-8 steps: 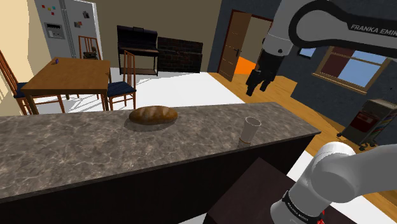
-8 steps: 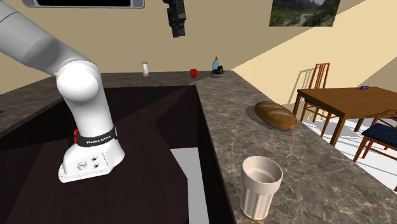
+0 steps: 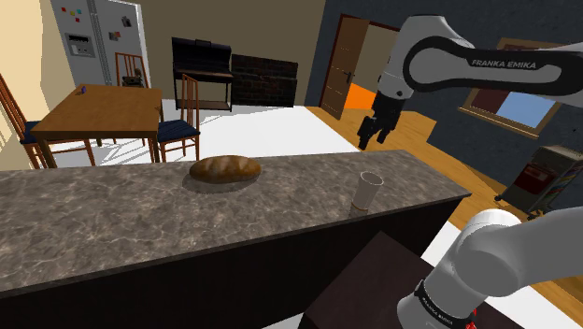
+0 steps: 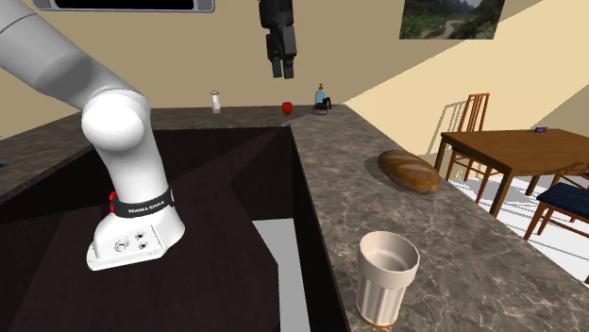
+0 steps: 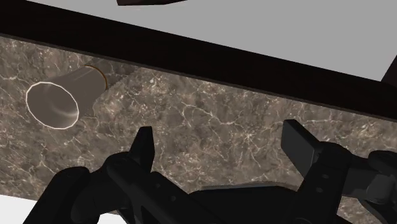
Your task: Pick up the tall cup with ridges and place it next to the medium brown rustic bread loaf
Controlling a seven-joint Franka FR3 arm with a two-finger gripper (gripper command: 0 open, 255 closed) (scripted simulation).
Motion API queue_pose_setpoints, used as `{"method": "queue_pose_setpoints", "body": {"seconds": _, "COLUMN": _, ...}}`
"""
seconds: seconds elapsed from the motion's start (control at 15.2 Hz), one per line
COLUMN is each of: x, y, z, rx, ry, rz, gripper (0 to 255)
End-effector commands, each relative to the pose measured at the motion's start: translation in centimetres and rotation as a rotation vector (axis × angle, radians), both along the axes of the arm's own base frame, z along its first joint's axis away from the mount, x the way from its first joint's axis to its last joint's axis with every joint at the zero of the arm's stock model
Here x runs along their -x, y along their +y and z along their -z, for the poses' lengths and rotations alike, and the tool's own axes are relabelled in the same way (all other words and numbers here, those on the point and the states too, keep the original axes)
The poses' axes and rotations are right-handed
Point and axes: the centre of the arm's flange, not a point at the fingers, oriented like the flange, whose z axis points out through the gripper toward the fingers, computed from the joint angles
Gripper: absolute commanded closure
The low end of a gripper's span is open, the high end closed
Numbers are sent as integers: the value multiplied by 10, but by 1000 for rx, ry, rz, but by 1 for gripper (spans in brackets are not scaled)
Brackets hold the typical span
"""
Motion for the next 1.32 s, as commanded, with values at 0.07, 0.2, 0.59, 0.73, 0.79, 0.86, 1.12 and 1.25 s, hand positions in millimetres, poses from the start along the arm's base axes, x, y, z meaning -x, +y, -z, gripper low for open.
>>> {"method": "queue_pose_setpoints", "body": {"seconds": 0.07, "x": -8, "y": -30, "z": 26, "rx": -1, "ry": 11, "rz": 5, "gripper": 0}}
{"method": "queue_pose_setpoints", "body": {"seconds": 0.2, "x": -14, "y": -49, "z": 44, "rx": -2, "ry": 18, "rz": 9, "gripper": 0}}
{"method": "queue_pose_setpoints", "body": {"seconds": 0.59, "x": -33, "y": -106, "z": 97, "rx": -5, "ry": 40, "rz": 22, "gripper": 0}}
{"method": "queue_pose_setpoints", "body": {"seconds": 0.73, "x": -39, "y": -125, "z": 115, "rx": -7, "ry": 47, "rz": 26, "gripper": 0}}
{"method": "queue_pose_setpoints", "body": {"seconds": 0.79, "x": -42, "y": -135, "z": 124, "rx": -7, "ry": 51, "rz": 28, "gripper": 0}}
{"method": "queue_pose_setpoints", "body": {"seconds": 0.86, "x": -45, "y": -144, "z": 132, "rx": -8, "ry": 55, "rz": 30, "gripper": 0}}
{"method": "queue_pose_setpoints", "body": {"seconds": 1.12, "x": -56, "y": -182, "z": 168, "rx": -10, "ry": 69, "rz": 38, "gripper": 0}}
{"method": "queue_pose_setpoints", "body": {"seconds": 1.25, "x": -61, "y": -201, "z": 186, "rx": -11, "ry": 77, "rz": 42, "gripper": 0}}
